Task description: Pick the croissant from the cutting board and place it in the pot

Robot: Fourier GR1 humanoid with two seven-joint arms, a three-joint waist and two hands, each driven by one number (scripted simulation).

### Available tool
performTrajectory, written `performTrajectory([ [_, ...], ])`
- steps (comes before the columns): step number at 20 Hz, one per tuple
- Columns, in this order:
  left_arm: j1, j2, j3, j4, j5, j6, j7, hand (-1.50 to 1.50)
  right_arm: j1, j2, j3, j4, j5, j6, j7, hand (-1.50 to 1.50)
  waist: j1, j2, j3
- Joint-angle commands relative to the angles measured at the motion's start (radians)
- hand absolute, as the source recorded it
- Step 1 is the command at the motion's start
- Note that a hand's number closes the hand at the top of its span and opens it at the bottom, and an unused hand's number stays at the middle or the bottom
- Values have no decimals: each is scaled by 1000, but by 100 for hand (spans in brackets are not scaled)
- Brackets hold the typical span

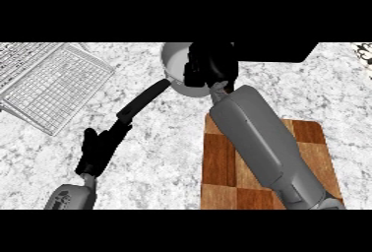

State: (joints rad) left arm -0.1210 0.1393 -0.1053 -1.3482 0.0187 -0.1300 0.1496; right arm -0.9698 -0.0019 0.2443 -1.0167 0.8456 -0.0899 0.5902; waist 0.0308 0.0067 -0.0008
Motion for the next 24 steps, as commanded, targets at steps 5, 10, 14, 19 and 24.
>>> performTrajectory([
  [5, -35, 6, 7, 57, -4, -23, -24, 0, -203, 2, 111, 373, 130, 72, 103, 150, 33, 14, -2],
  [10, -41, -22, -34, 33, -27, -18, -23, 0, -270, 2, 40, 521, -74, 227, 167, 150, 74, 21, -1],
  [14, -25, -6, -21, 2, -1, -43, 1, 0, -286, 2, 28, 618, -148, 276, 246, -150, 75, 16, -1],
  [19, -38, -12, -23, -3, -3, -43, 7, 0, -263, 2, 30, 582, -235, 69, 101, -150, 79, 20, 1],
  [24, -52, -26, -37, 12, -17, -35, 12, 0, -262, 2, -36, 453, -312, -252, 16, -150, 95, 24, 3],
])
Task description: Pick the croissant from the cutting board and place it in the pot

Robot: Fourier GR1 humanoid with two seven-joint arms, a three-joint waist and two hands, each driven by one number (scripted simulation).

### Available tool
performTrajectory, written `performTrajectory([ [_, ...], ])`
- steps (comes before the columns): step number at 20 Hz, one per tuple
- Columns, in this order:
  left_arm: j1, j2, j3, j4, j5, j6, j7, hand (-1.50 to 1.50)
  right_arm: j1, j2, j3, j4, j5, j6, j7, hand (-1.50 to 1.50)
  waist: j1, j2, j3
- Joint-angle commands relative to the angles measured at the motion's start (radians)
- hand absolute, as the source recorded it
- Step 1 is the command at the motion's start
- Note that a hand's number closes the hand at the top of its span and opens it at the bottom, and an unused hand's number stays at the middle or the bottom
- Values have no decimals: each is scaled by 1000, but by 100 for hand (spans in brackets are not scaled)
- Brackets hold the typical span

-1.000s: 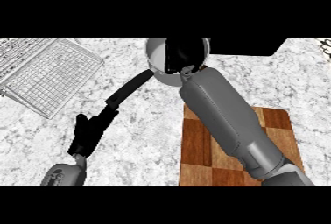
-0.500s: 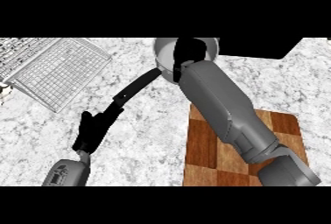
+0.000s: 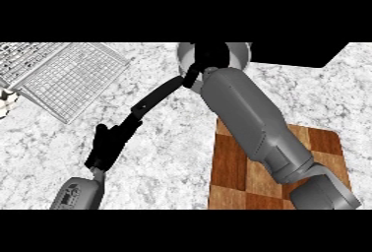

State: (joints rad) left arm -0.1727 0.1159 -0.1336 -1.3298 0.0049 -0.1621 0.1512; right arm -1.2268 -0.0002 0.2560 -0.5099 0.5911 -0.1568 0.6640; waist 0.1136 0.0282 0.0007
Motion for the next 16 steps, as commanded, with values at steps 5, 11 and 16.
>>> performTrajectory([
  [5, -16, 3, 29, 4, 10, 16, 22, 0, -1, 0, -132, -102, -110, -469, -121, -150, -29, -6, 0],
  [11, 18, 34, 48, -14, 22, -2, 32, 0, 41, 0, -210, -106, -160, -693, -250, -150, -66, -13, 0],
  [16, 91, 11, 43, -48, 8, 28, -4, 0, 146, -11, -246, -231, -251, -654, -398, -150, -104, -27, 0],
])
